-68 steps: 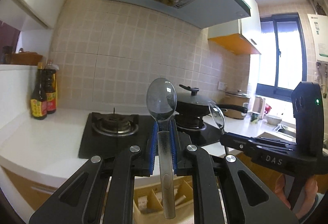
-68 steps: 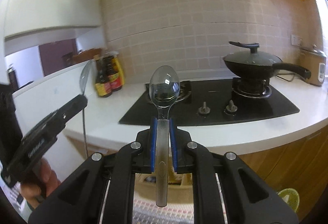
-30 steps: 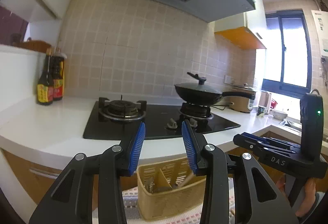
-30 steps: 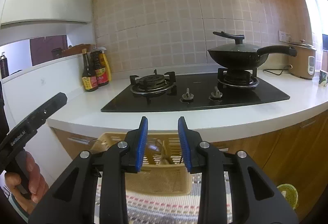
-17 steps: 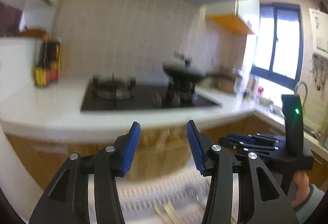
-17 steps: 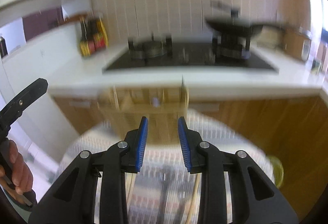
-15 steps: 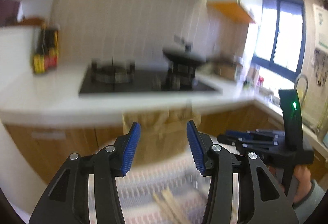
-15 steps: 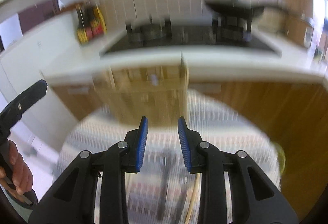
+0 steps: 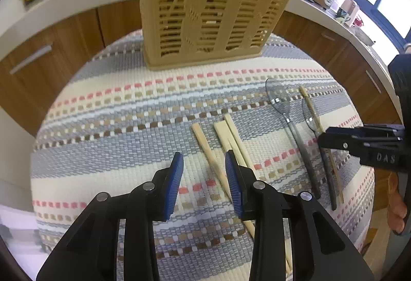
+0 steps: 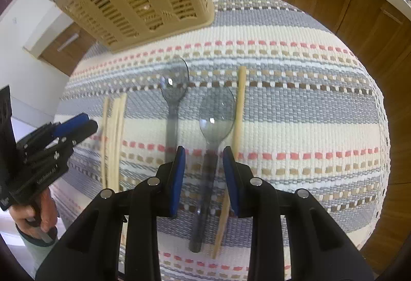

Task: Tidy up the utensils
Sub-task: 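Move both tools back over the remaining chopsticks and spoons on the table, then grasp a wooden chopstick with the left tool while the right tool grasps a clear spoon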

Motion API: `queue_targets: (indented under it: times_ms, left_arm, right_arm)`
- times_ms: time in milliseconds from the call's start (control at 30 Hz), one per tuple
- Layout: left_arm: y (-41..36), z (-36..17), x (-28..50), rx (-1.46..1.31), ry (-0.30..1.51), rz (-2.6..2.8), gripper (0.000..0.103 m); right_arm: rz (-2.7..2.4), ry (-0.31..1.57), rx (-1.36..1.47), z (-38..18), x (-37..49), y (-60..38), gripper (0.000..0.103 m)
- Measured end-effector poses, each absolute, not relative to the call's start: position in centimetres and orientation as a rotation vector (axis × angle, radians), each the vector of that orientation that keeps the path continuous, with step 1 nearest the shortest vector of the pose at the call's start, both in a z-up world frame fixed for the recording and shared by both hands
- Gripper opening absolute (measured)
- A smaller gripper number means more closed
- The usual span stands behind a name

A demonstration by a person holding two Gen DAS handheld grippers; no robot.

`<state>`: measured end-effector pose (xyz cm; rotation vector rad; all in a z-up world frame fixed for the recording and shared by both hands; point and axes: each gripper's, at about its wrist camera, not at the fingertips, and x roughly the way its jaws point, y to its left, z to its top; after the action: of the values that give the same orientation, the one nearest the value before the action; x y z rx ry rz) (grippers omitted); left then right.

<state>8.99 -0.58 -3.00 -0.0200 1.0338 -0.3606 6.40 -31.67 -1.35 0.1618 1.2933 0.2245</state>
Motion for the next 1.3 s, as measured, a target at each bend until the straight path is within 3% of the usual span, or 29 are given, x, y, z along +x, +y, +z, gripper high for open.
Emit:
queue_targets:
  times_ms: [633, 800, 867, 1033, 1300]
  left_arm:
    - [-5.6, -4.5, 8.9, 0.19, 1.033, -0.267, 0.035]
    - [-6.8, -4.6, 8.6, 0.243, 1.027, -0.297, 0.023]
    - [-7.1, -4.6, 8.4, 0.272, 1.023, -0.317, 0.012]
    - [-6.6, -4.4, 7.5, 0.342, 1.016, -0.396, 0.009]
    - [-6.4, -4.5, 7.7, 0.345, 1.032, -0.357, 0.013]
  right_arm:
    - [0.18, 1.287, -0.103, -2.9, 6.2, -27.1, 0.023]
    - [0.188, 1.277, -0.124, -2.8, 5.9, -26.8, 0.014]
    - [0.2, 1.279, -0.129, -2.8, 5.6, -26.8, 0.011]
    - [0.223, 1.29, -0.092, -2.9, 5.8, -27.1, 0.011]
    - [0.228, 1.271, -0.129, -2.8, 5.7, -26.9, 0.011]
